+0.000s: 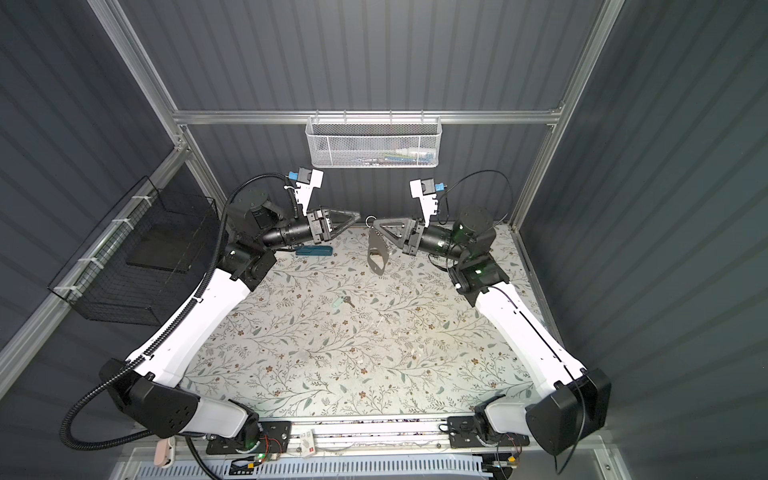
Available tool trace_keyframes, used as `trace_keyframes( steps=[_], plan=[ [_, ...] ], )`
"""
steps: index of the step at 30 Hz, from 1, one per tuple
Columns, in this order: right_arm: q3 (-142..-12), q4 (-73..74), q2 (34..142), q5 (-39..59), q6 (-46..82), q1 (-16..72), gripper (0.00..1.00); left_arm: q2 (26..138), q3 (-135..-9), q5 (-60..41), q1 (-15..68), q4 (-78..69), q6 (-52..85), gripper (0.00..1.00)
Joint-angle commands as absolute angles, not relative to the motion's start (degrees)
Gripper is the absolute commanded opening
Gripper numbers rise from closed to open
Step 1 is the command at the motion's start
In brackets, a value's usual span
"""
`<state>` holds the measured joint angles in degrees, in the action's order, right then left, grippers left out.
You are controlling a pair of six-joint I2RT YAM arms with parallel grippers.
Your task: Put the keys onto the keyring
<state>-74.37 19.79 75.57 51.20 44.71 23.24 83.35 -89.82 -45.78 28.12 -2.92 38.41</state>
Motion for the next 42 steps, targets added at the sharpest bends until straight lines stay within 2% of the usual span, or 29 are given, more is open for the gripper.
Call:
trace_keyframes(
  steps=[1,15,26,30,36,38,40,42],
  plan=[
    [-74.7,21.8,75.9,51.1,45.0,23.1,0.0,83.2,-90.1,-48.0,29.0,-5.8,39.5,0.29],
    [-74.2,21.1,75.7,50.9,44.7,23.1,0.0,84.5,-91.7,-48.0,31.6,-3.6,36.9,0.24],
    [-73.6,20.6,75.3,50.7,44.3,23.1,0.0,84.8,-91.0,-50.1,31.5,-6.4,39.0,0.12],
    [-73.6,20.3,75.3,50.6,44.1,23.1,0.0,85.0,-91.2,-49.9,31.6,-5.9,39.0,0.01],
    [-73.4,19.8,75.0,50.4,43.7,23.1,0.0,84.8,-91.9,-48.4,31.7,-2.1,36.7,0.0],
    [-73.6,18.9,74.7,50.2,43.1,23.1,0.05,84.7,-91.9,-47.8,31.7,-1.6,36.2,0.0],
    [-73.6,17.5,74.2,49.9,42.0,23.0,0.18,84.6,-92.0,-47.5,31.6,-0.8,35.5,0.0],
    [-73.7,15.7,73.3,49.5,41.2,22.3,0.23,84.6,-92.4,-46.9,31.6,0.7,34.3,0.0]
  ],
)
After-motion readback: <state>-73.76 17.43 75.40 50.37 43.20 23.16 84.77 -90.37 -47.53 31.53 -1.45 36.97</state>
